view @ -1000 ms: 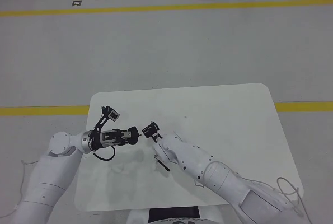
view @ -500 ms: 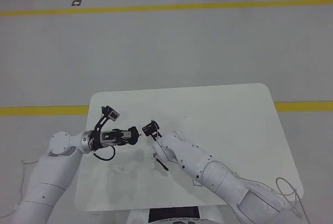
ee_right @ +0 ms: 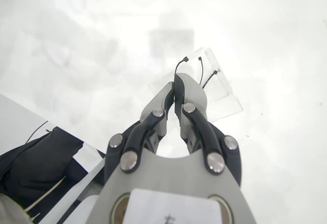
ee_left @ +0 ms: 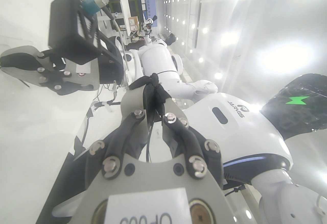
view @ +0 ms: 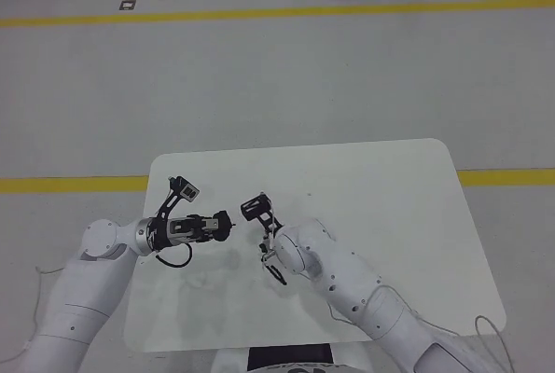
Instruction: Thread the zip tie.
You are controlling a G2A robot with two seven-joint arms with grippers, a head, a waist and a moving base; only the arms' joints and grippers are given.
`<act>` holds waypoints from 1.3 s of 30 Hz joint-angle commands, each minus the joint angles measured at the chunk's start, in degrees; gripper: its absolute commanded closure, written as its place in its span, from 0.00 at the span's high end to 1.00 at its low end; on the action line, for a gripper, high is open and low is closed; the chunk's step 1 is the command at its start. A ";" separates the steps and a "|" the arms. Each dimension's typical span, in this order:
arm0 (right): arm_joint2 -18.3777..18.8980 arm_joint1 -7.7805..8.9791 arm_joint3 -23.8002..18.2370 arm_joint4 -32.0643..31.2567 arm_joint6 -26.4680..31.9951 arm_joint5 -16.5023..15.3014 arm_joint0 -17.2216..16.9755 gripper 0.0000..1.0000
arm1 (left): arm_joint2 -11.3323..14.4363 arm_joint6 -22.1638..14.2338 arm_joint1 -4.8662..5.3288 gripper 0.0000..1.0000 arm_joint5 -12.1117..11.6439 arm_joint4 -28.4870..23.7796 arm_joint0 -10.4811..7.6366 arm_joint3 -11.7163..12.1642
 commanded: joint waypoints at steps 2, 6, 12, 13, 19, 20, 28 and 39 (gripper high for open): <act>2.83 0.62 -1.60 3.02 -2.42 -2.47 -2.07 0.00 | 0.00 0.00 0.00 0.00 0.00 0.00 0.00 0.00; 6.50 1.46 -4.65 7.07 -5.93 -5.65 -5.09 0.00 | 0.00 0.00 0.00 0.00 0.00 0.00 0.00 0.00; 13.42 2.86 -9.11 15.12 -10.81 -10.39 -10.22 0.00 | 0.00 0.00 0.00 0.00 0.00 0.00 0.00 0.00; 14.70 3.10 -9.61 16.94 -11.53 -11.41 -11.02 0.00 | 0.00 0.00 0.00 0.00 0.00 0.00 0.00 0.00; 17.86 3.75 -10.21 24.02 -12.17 -16.21 -12.86 0.00 | 0.00 0.00 0.00 0.00 0.00 0.00 0.00 0.00; 17.86 3.75 -10.21 24.02 -12.17 -16.21 -12.86 0.00 | 0.00 0.00 0.00 0.00 0.00 0.00 0.00 0.00; 18.39 3.72 -10.32 25.28 -15.85 -15.85 -13.46 0.00 | 0.17 0.95 -0.05 0.00 0.36 -0.11 0.14 0.04; 19.81 3.95 -16.73 33.96 -39.27 -22.45 -20.89 0.00 | 1.56 4.41 -1.14 0.00 0.00 -3.48 1.69 4.14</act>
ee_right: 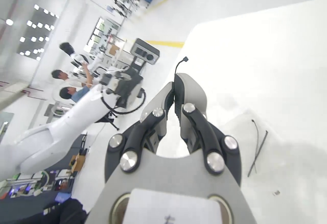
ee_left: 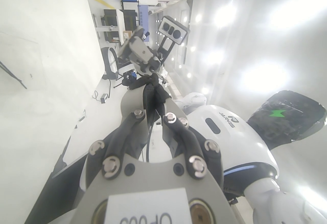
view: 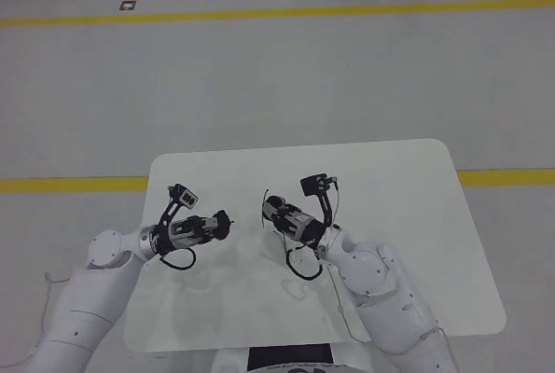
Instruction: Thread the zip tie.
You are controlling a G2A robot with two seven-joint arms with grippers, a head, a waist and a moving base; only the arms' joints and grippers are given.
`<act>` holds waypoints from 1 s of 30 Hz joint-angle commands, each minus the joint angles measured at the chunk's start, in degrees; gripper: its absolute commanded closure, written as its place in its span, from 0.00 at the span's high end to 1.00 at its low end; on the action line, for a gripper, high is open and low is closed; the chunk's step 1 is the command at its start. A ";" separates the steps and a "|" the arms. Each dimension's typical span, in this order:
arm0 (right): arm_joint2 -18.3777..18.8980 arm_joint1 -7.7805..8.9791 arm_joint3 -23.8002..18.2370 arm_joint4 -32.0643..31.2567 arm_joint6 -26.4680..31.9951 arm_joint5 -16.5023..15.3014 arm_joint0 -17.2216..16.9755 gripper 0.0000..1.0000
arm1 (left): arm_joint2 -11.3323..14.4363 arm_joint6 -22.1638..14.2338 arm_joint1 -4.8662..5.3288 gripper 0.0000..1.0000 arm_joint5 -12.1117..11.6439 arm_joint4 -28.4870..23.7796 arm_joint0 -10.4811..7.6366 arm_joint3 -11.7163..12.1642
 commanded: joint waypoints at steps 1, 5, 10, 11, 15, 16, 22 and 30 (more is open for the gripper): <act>-0.46 0.03 -0.45 -0.01 -2.68 -0.65 -0.65 0.00 | 0.06 0.33 -0.30 0.00 0.01 0.22 -0.15 0.46; -1.85 -0.02 -1.84 -1.25 -9.33 -2.13 -1.61 0.00 | 0.36 1.66 -1.12 0.00 0.01 1.46 -0.73 0.98; -3.09 -0.05 -1.91 -2.77 -13.27 -2.88 -2.04 0.00 | 0.19 3.02 -2.03 0.00 0.01 2.33 -1.07 0.93; -3.09 -0.05 -1.91 -2.77 -13.27 -2.88 -2.04 0.00 | 0.19 3.02 -2.03 0.00 0.01 2.33 -1.07 0.93; -3.09 -0.05 -1.91 -2.77 -13.27 -2.88 -2.04 0.00 | 0.19 3.02 -2.03 0.00 0.01 2.33 -1.07 0.93; -3.09 -0.05 -1.91 -2.77 -13.27 -2.88 -2.04 0.00 | 0.19 3.02 -2.03 0.00 0.01 2.33 -1.07 0.93; -4.63 -0.13 -1.92 -6.68 -19.31 -2.73 -2.17 0.00 | 1.23 5.61 -2.21 0.00 0.16 2.61 -0.27 -0.30; -8.18 -0.50 -0.05 -10.53 -26.09 -1.53 -1.64 0.00 | 2.11 8.44 -2.93 0.00 0.01 3.15 -0.25 -1.67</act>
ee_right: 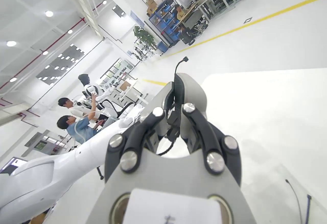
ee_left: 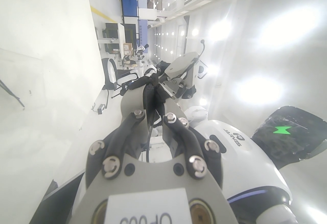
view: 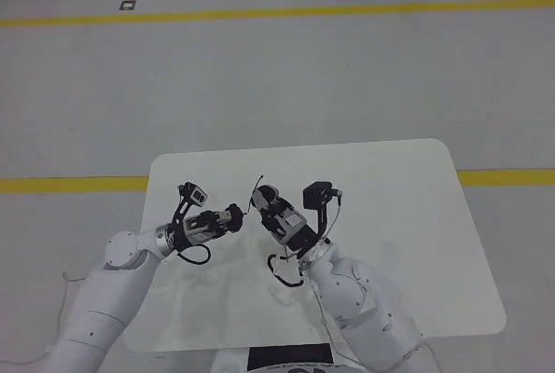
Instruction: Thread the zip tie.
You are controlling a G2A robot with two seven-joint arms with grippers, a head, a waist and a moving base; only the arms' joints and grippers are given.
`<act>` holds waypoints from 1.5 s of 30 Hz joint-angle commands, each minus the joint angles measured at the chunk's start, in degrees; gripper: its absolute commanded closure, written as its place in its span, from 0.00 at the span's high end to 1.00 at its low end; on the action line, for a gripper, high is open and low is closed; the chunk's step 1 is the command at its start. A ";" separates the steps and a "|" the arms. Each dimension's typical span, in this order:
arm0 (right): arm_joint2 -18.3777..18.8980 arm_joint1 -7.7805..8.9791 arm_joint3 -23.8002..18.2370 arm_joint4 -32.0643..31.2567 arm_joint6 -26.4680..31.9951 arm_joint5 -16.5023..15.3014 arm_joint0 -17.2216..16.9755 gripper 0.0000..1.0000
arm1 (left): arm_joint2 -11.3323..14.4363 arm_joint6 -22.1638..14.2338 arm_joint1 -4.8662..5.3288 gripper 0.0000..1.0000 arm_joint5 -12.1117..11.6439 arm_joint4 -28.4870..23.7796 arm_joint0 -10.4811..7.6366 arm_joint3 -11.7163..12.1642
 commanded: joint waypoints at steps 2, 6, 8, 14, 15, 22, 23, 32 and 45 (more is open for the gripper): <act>-0.50 -0.06 0.28 -1.34 -2.01 0.85 0.20 0.00 | -0.16 0.59 -0.31 0.00 0.01 0.59 0.04 -0.42; -0.70 -0.12 0.18 -1.61 -4.21 1.26 0.27 0.00 | -0.45 0.78 -0.66 0.00 0.01 0.89 0.21 -0.72; -0.70 -0.12 0.18 -1.61 -4.21 1.26 0.27 0.00 | -0.45 0.78 -0.66 0.00 0.01 0.89 0.21 -0.72; -1.11 -0.02 0.29 -3.07 -3.82 1.27 0.36 0.00 | -0.45 0.78 -0.66 0.00 0.01 0.89 0.21 -0.72; -1.21 0.01 0.27 -3.38 -3.81 1.37 0.38 0.00 | -0.45 0.78 -0.66 0.00 0.01 0.89 0.21 -0.72; -1.89 0.14 0.32 -5.56 -4.20 2.21 0.58 0.00 | -0.45 0.78 -0.66 0.00 0.01 0.89 0.21 -0.72; -1.96 0.16 0.37 -5.76 -4.28 2.35 0.63 0.00 | -0.45 0.78 -0.66 0.00 0.01 0.89 0.21 -0.72; -2.44 0.30 0.77 -6.95 -4.36 3.00 0.92 0.00 | -0.45 0.78 -0.66 0.00 0.01 0.89 0.21 -0.72; -2.57 0.57 0.73 -7.27 -4.43 3.51 0.80 0.00 | -0.45 0.78 -0.66 0.00 0.01 0.89 0.21 -0.72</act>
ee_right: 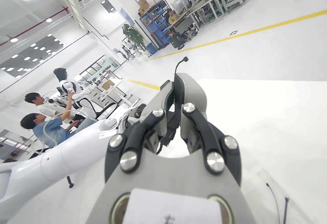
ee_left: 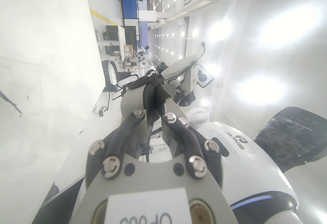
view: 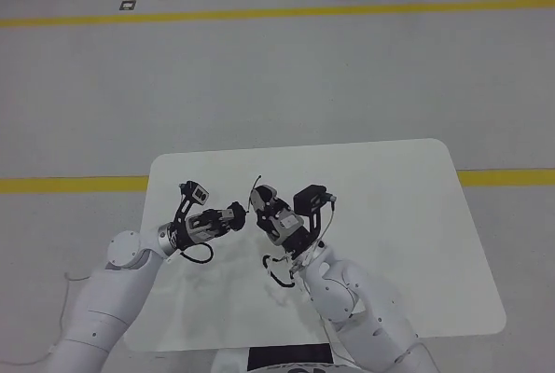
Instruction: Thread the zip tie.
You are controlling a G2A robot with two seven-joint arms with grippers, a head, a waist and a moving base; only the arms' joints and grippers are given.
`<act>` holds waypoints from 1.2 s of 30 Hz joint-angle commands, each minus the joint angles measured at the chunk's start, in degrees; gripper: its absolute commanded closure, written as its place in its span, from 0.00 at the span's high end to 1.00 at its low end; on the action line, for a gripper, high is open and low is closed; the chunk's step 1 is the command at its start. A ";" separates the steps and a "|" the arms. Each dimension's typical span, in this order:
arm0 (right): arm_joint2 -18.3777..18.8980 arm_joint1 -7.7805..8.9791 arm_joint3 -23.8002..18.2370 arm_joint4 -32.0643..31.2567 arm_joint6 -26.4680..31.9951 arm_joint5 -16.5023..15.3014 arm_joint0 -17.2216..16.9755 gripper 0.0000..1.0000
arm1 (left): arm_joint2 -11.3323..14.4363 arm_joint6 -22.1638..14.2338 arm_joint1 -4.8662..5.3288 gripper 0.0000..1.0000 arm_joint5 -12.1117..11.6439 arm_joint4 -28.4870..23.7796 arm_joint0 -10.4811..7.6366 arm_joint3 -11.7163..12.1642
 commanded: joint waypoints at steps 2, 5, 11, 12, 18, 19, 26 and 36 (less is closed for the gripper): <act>-0.01 0.07 -0.04 -0.04 0.12 0.09 -0.06 0.00 | 0.00 0.00 0.00 0.00 0.00 0.00 0.00 0.00; -0.04 0.14 -0.03 -0.09 0.23 0.13 -0.11 0.00 | 0.00 0.00 0.00 0.00 0.00 0.00 0.00 0.00; -0.11 0.22 -0.06 0.17 0.00 0.27 -0.12 0.00 | 0.00 0.00 0.00 0.00 0.00 0.00 0.00 0.00; -0.05 0.22 -0.19 0.33 -0.31 0.31 -0.12 0.00 | 0.00 0.00 0.00 0.00 0.00 0.00 0.00 0.00; 0.86 0.35 -1.26 1.94 -1.70 0.25 -0.60 0.00 | 0.00 0.00 0.00 0.00 0.00 0.00 0.00 0.00; 1.27 0.41 -1.53 2.52 -1.93 0.23 -0.78 0.00 | 0.00 0.00 0.00 0.00 0.00 0.00 0.00 0.00; 3.61 0.84 -3.33 3.37 -2.73 0.29 -1.90 0.00 | -0.48 3.62 0.01 0.00 0.00 3.17 0.63 -4.47; 4.80 1.24 -5.11 3.63 -3.75 0.25 -3.44 0.00 | -2.81 6.48 -0.39 0.00 0.00 8.81 3.34 -12.28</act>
